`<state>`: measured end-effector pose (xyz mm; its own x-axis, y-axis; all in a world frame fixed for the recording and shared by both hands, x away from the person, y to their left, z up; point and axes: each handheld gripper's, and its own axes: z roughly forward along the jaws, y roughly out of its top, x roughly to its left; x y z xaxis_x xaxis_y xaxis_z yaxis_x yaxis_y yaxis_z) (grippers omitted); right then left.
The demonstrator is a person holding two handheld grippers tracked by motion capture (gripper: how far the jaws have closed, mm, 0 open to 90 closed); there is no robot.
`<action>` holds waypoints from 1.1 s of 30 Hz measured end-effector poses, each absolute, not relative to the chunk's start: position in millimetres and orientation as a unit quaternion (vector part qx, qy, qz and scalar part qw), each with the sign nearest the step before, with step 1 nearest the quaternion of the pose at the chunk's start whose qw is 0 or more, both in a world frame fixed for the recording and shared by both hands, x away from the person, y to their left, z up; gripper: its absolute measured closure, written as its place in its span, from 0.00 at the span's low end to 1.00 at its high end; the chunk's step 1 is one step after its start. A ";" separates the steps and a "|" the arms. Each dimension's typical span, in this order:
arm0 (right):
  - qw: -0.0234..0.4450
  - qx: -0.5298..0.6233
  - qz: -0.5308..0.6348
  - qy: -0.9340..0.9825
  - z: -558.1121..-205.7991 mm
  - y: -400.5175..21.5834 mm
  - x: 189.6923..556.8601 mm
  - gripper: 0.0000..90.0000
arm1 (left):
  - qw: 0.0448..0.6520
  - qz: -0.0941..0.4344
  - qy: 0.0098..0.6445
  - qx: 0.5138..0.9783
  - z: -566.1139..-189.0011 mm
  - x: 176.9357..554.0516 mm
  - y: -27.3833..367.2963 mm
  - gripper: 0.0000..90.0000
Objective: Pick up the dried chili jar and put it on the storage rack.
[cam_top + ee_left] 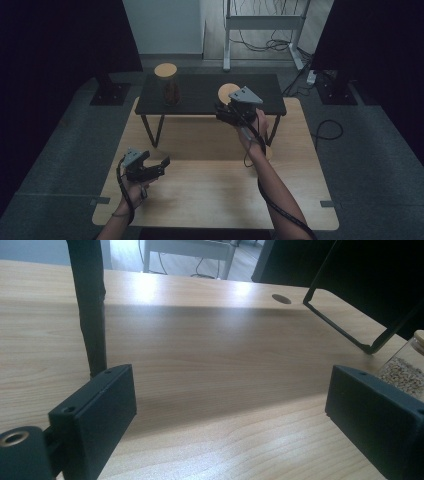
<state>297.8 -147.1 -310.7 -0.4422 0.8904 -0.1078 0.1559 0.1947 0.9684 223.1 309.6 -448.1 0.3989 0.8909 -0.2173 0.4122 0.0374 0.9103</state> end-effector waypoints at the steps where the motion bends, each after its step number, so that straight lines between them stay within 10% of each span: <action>1: 0.362 0.384 0.506 0.682 -310.6 -146.9 298.9 0.28 | 0.520 0.230 0.498 0.655 -448.1 223.2 309.6 0.06; 33: 0.370 0.391 0.489 0.686 -305.8 -136.2 332.1 0.28 | 0.515 0.231 0.504 0.654 -451.3 226.7 312.3 0.07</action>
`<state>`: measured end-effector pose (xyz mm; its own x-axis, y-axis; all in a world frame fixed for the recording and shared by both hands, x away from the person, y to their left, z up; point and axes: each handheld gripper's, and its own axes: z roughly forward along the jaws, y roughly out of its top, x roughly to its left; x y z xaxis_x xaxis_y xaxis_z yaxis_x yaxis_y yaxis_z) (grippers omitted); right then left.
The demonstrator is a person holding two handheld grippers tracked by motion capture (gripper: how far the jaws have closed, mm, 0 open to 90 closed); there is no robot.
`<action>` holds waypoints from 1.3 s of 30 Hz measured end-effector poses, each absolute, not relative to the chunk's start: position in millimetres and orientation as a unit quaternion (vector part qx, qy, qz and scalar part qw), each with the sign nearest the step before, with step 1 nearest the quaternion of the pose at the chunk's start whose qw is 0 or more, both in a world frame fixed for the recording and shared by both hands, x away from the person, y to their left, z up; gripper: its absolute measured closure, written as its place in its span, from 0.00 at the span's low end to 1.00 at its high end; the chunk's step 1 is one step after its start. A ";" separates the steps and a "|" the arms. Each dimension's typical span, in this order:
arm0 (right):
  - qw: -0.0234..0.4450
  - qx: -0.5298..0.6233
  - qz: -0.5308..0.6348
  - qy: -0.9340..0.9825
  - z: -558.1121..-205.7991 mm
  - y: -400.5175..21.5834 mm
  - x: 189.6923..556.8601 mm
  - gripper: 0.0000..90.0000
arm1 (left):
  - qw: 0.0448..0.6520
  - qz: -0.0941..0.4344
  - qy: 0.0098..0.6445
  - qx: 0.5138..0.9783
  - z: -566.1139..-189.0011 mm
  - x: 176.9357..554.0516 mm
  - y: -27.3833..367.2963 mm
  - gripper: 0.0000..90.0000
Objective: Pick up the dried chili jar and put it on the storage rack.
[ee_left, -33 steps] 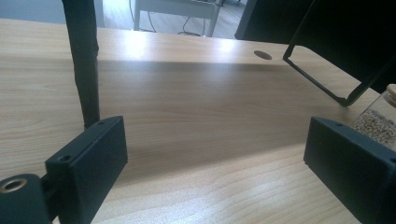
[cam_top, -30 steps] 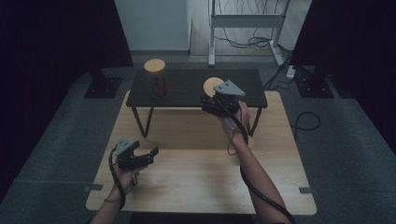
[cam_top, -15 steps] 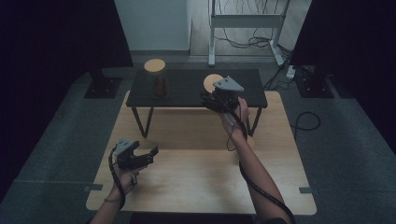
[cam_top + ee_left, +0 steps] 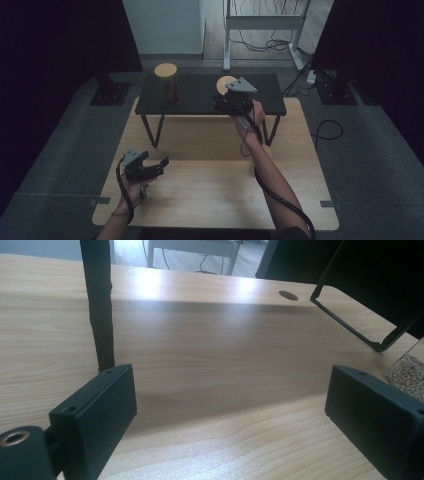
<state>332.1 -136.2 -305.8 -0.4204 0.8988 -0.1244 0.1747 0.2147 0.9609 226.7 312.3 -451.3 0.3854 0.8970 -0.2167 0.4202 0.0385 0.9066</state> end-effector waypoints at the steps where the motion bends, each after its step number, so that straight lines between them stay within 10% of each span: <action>1: 0.371 0.391 0.489 0.686 -305.9 -135.5 333.6 0.28 | 0.515 0.231 0.504 0.653 -451.3 226.7 312.6 0.07; 39: 0.368 0.411 0.476 0.684 -316.0 -125.6 372.7 0.28 | 0.507 0.231 0.515 0.652 -455.6 231.4 317.0 0.07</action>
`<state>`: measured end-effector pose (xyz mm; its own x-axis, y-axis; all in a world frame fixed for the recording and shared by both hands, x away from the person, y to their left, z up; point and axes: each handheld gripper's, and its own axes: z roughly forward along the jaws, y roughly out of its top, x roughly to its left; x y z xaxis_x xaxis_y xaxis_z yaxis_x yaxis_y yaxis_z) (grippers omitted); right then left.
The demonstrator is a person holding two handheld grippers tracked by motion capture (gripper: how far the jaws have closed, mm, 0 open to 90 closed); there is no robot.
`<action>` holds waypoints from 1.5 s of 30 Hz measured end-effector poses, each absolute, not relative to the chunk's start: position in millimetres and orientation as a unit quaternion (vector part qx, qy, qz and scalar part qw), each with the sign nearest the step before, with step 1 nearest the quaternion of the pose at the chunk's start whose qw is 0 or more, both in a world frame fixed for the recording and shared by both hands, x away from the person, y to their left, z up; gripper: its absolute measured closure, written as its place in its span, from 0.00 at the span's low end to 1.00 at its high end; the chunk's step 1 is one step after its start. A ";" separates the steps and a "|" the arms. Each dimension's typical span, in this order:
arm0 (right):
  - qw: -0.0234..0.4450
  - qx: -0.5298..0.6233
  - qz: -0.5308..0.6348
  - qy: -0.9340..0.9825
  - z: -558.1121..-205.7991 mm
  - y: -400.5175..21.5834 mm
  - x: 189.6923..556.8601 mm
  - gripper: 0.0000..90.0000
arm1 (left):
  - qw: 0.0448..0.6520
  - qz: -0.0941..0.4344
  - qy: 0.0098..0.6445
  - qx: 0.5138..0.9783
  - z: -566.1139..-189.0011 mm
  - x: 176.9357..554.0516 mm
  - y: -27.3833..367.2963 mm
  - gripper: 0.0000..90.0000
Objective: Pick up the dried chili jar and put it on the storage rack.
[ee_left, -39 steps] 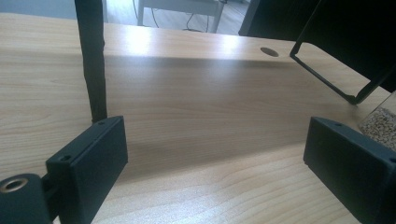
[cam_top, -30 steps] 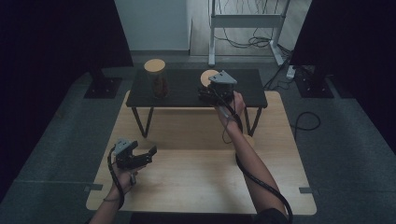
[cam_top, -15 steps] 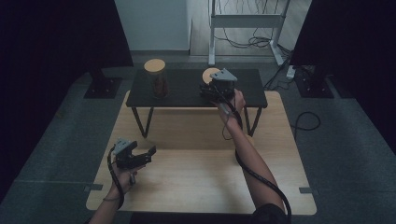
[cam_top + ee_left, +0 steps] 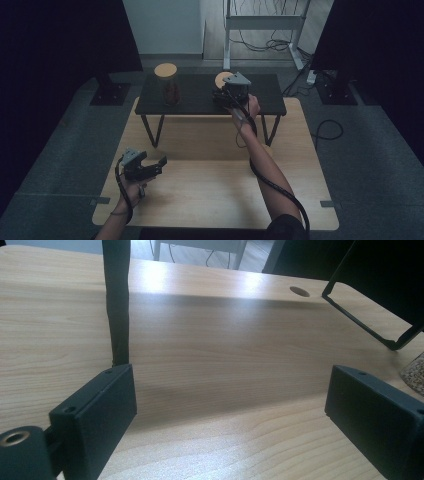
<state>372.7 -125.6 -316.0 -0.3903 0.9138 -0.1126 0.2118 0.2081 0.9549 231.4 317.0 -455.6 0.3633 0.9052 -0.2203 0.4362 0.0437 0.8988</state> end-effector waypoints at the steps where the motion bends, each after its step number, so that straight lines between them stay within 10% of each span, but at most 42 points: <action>1: 0.368 0.411 0.476 0.684 -316.0 -125.6 372.7 0.28 | 0.507 0.231 0.515 0.652 -455.6 231.4 317.0 0.07; 45: 0.362 0.433 0.467 0.681 -313.2 -122.8 380.9 0.26 | 0.513 0.232 0.510 0.651 -453.1 230.4 316.7 0.07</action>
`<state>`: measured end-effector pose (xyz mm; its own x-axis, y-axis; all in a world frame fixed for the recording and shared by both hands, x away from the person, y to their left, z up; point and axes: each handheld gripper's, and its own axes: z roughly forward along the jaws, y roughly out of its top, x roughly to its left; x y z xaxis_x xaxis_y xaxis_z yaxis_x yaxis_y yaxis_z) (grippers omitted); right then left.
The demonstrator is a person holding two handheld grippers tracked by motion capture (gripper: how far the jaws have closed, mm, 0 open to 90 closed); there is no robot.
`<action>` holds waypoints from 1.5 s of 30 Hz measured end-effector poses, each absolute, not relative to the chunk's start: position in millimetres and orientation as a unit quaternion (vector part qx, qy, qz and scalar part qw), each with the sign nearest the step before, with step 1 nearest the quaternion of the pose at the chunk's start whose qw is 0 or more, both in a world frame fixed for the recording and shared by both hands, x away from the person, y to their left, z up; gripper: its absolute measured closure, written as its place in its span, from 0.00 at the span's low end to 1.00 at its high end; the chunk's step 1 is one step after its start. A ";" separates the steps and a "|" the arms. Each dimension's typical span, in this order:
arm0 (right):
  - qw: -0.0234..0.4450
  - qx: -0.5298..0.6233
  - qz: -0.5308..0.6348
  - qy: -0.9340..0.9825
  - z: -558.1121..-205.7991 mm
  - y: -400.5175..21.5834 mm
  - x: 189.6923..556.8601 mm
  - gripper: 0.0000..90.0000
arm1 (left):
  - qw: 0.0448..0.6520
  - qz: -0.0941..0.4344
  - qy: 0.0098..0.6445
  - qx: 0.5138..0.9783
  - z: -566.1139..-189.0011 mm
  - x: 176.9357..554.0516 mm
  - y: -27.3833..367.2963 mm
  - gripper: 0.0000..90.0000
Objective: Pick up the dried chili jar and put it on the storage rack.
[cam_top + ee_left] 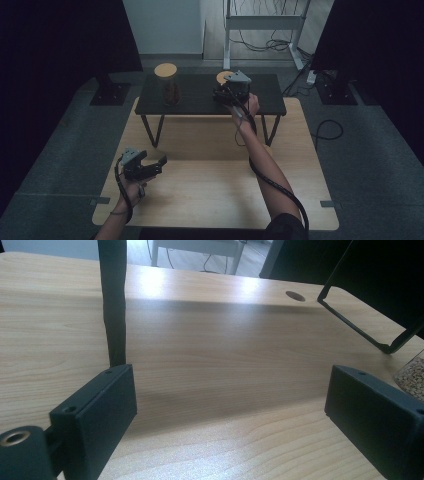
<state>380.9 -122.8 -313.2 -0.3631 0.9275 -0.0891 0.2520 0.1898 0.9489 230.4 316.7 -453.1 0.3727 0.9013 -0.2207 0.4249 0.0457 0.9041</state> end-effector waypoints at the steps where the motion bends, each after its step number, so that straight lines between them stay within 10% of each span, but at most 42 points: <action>1: 0.362 0.433 0.467 0.681 -313.2 -122.8 380.9 0.26 | 0.513 0.232 0.510 0.651 -453.2 230.5 316.7 0.07; 14: 0.383 0.428 0.472 0.669 -316.4 -118.2 371.6 0.06 | 0.512 0.231 0.509 0.653 -453.4 230.6 316.0 0.07; 45: 0.372 0.441 0.475 0.664 -322.7 -138.6 330.0 0.06 | 0.520 0.240 0.496 0.653 -447.5 221.4 311.4 0.07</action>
<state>330.0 -138.6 -322.7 -0.3334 0.9397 -0.0761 0.2323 0.1601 0.9594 221.4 311.4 -447.5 0.3931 0.8971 -0.2016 0.3977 0.0318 0.9170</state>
